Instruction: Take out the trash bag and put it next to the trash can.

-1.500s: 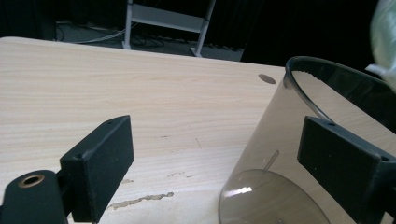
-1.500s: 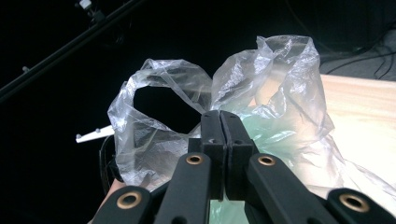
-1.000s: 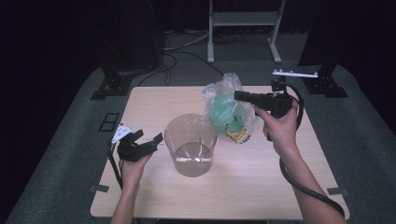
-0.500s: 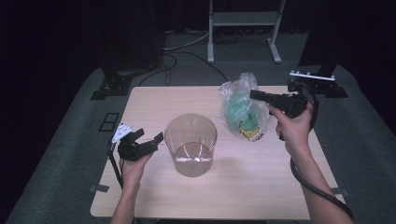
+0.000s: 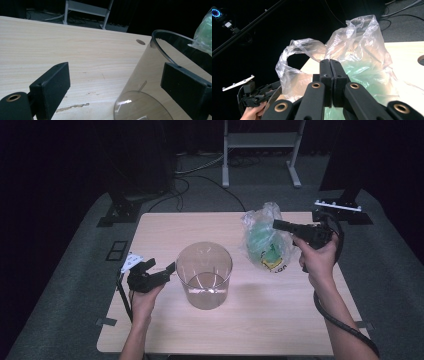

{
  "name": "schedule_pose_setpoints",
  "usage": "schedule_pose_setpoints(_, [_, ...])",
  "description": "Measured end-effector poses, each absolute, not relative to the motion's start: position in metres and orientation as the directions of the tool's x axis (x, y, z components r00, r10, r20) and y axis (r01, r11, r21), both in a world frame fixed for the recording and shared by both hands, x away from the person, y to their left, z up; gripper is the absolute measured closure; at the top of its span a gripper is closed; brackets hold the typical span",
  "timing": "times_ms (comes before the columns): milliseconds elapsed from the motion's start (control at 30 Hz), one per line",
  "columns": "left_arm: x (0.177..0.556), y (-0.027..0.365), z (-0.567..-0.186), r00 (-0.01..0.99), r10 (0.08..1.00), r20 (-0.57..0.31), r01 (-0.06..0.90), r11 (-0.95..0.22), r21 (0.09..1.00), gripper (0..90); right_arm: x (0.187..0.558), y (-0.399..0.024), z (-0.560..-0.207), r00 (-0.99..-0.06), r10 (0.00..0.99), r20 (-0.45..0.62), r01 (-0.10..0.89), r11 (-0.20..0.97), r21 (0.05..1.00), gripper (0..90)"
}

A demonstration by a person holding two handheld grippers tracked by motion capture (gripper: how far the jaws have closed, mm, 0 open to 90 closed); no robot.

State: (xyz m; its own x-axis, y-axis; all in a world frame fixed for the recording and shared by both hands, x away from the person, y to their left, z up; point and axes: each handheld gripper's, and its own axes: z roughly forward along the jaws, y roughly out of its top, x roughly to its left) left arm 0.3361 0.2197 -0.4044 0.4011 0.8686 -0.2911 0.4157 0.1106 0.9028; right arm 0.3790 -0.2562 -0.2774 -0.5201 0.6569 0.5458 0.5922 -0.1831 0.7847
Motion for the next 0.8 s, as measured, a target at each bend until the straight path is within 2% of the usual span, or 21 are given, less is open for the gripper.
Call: schedule_pose_setpoints(800, [0.337,0.221,-0.407,0.394,0.868,-0.301,0.424,0.119,0.898,7.7,0.401,-0.261,-0.324,-0.434,0.698,0.569,0.648,-0.196,0.735,89.9])
